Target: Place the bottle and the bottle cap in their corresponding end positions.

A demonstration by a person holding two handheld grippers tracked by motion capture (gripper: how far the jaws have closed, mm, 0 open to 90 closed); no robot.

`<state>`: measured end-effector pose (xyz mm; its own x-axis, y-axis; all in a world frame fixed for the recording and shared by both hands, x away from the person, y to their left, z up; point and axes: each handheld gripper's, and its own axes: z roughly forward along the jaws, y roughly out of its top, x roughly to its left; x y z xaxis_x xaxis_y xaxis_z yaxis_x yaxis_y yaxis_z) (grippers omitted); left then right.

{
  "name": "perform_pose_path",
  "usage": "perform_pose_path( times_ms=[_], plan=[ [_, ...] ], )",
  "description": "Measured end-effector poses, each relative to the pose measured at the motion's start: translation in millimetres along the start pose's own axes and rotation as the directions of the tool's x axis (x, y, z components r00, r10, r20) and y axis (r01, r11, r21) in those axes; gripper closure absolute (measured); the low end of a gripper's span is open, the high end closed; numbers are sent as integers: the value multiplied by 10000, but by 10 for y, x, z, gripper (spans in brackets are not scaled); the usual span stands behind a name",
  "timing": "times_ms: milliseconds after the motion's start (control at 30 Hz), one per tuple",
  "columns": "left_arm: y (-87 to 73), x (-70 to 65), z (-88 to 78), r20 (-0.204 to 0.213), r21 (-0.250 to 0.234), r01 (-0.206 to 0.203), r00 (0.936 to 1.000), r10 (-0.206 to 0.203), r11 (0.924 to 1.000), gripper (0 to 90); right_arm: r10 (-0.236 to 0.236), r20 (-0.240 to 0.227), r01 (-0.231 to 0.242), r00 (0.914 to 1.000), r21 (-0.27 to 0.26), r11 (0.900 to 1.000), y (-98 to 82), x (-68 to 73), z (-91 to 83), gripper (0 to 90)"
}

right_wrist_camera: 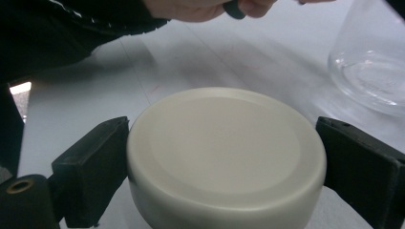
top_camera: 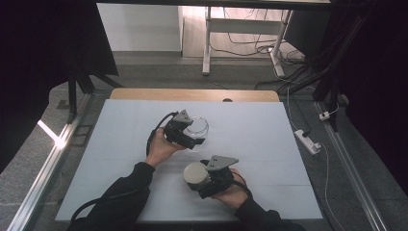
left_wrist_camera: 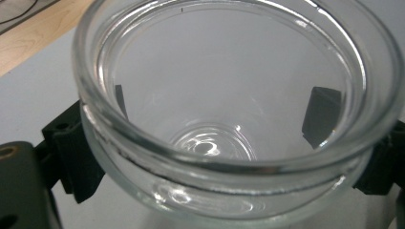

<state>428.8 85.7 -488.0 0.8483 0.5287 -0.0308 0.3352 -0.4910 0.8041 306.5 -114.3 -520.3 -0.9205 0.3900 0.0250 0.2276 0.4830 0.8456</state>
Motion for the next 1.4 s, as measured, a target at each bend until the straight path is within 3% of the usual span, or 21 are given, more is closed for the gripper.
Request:
perform_pose_path(
  times_ms=[267, 500, 533, 633, 700, 1233, 1400],
  plan=[
    [-44, 37, 59, -127, 35, 64, 9999, -63, 10000, 74, 294, 73, -298, 9995, 564, 9980, -39, -65, 104, 69],
    [-62, 41, 90, -160, 90, 75, 9998, -73, 9999, 73, 171, 116, -182, 9998, 1031, 9945, -50, -57, 152, 69],
    [-65, 41, 95, -149, 91, 80, 9999, -79, 9999, 74, 109, 161, -130, 9998, 1362, 9906, -68, -52, 183, 69],
    [-80, 36, 119, -114, 199, 4, 9999, -2, 9998, 73, 23, 198, -56, 9998, 1661, 9861, -75, -38, 220, 69],
    [-93, 32, 145, -143, 251, 22, 9999, -19, 9997, 73, -122, 262, 77, 9996, 1670, 9859, -75, -30, 224, 69],
    [-167, 72, 171, 0, 150, -21, 10000, 21, 9999, 68, 130, 320, -180, 9994, 1610, 9868, -76, -49, 215, 53],
    [-151, 44, 159, -298, 355, -159, 9994, 169, 9992, 37, 178, 180, -203, 9997, 1513, 9883, -74, -52, 206, 19]
  ],
)
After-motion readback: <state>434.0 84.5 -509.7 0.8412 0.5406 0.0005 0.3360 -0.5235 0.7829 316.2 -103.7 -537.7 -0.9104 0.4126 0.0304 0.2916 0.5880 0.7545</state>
